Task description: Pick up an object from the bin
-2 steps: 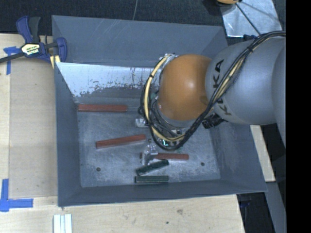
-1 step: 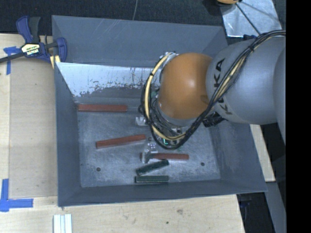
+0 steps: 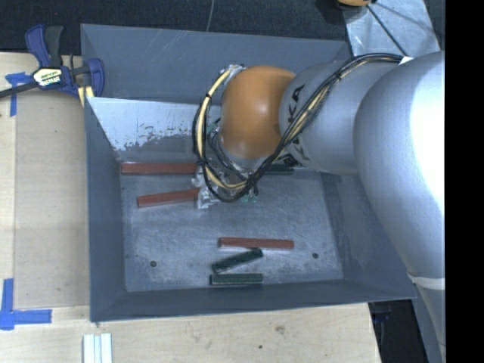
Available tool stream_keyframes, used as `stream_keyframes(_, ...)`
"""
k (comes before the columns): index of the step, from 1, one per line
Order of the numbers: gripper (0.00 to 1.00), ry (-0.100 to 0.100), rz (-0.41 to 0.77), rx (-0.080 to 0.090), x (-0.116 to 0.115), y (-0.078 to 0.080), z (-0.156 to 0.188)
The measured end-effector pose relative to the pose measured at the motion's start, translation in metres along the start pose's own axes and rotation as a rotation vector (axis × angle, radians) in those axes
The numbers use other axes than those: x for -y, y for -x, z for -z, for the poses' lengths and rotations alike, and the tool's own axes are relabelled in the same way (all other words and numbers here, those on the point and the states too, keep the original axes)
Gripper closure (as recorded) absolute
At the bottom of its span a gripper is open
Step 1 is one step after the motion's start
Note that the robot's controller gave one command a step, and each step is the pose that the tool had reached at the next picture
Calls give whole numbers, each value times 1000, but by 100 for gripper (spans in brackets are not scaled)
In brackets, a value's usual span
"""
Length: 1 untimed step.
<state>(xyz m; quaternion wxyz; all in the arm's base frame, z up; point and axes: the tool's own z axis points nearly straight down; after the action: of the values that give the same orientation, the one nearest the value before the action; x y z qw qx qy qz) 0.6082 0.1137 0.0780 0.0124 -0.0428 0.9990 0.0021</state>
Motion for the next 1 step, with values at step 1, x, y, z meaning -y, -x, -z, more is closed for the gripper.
stream_keyframes(1,100,0,0,0,0,0,0)
